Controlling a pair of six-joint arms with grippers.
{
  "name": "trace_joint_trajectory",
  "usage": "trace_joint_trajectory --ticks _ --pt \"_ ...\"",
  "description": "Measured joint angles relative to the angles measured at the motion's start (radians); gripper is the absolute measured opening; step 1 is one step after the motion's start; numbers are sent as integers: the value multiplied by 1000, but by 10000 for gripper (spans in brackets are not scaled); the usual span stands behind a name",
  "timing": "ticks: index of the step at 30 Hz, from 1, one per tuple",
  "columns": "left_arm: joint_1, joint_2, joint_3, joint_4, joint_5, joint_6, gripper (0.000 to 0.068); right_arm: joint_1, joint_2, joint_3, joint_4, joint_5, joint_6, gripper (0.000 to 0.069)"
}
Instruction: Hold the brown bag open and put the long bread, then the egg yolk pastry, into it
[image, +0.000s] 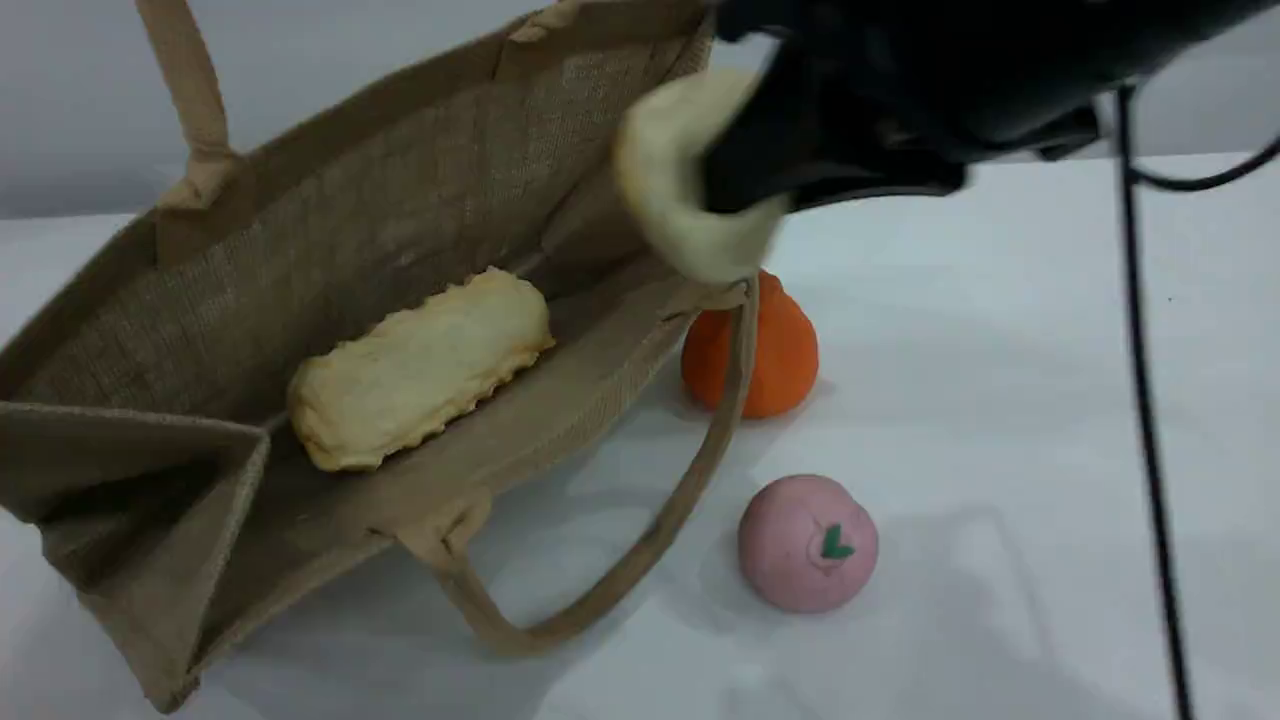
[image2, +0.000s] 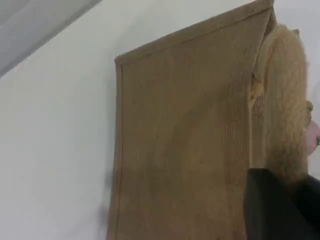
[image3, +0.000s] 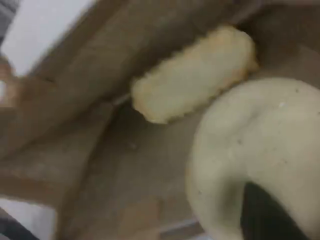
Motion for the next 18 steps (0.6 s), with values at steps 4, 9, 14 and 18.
trace_joint_trajectory --ticks 4,9,14,18 --pt "0 0 0 -18 2 1 91 16 63 -45 155 9 -126 58" --pt "0 0 0 -29 3 3 91 15 163 -121 261 74 -213 58" --pt "0 0 0 -29 3 3 91 15 289 -220 263 91 -218 58" --pt "0 0 0 -29 3 3 91 15 389 -288 263 101 -218 59"
